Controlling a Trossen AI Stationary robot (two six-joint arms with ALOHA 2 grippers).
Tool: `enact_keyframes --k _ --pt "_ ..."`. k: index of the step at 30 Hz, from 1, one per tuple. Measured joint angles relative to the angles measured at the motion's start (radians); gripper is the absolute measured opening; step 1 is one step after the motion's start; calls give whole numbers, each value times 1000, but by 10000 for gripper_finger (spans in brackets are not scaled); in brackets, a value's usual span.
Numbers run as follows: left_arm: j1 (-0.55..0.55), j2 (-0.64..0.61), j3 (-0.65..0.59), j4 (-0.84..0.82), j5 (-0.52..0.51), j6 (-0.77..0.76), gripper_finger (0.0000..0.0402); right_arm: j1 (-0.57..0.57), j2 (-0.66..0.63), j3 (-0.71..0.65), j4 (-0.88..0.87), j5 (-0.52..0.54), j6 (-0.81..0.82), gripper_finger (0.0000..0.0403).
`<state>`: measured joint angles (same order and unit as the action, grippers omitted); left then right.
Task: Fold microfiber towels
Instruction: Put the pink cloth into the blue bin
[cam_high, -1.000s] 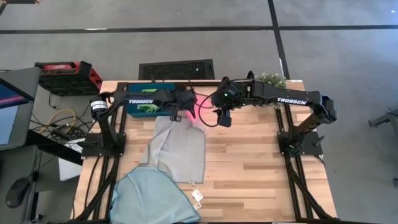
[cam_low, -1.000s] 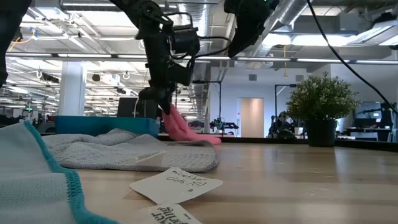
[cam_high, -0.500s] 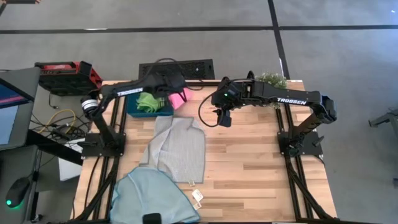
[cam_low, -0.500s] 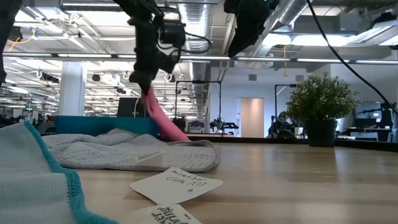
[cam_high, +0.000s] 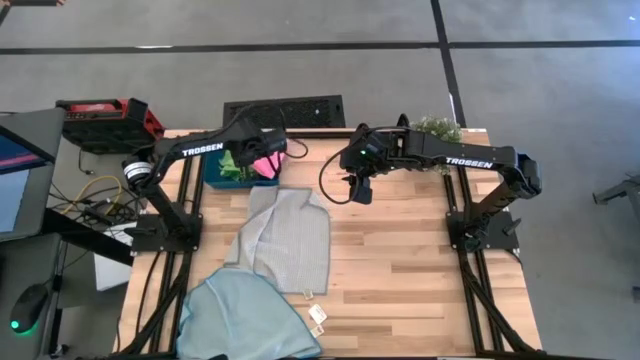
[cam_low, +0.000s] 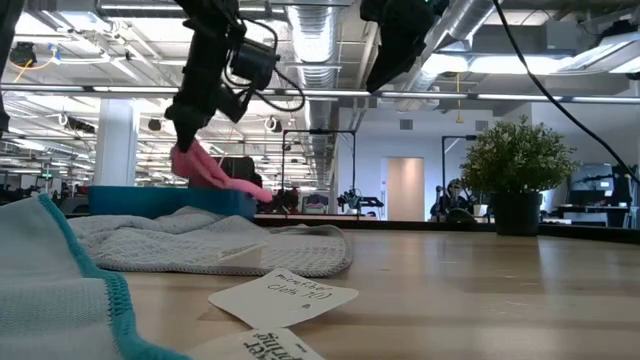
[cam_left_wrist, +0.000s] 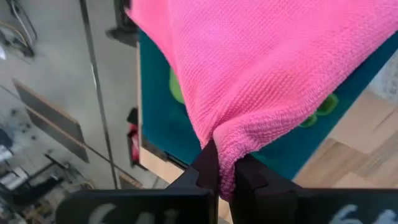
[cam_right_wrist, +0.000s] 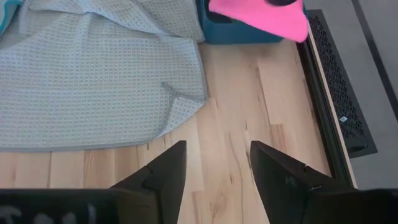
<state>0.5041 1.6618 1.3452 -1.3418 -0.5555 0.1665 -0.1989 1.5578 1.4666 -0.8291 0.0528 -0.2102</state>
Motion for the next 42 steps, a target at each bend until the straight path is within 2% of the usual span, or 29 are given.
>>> enact_keyframes --k 5,12,16,20,36,42 --pt "0 0 -94 30 64 -48 0 0 0 0 0 0 0 201" --pt "0 0 -205 96 70 -102 0 0 0 0 0 0 -8 201" --pt "0 0 -242 154 112 -105 5 0 0 0 0 0 -9 201" --pt "0 0 -246 201 163 -105 21 0 0 0 -1 0 -10 201" --pt "0 0 -246 208 174 -102 117 0 0 0 -1 0 -7 201" --pt "0 1 -175 112 198 -179 128 0 0 0 -2 0 -7 201"
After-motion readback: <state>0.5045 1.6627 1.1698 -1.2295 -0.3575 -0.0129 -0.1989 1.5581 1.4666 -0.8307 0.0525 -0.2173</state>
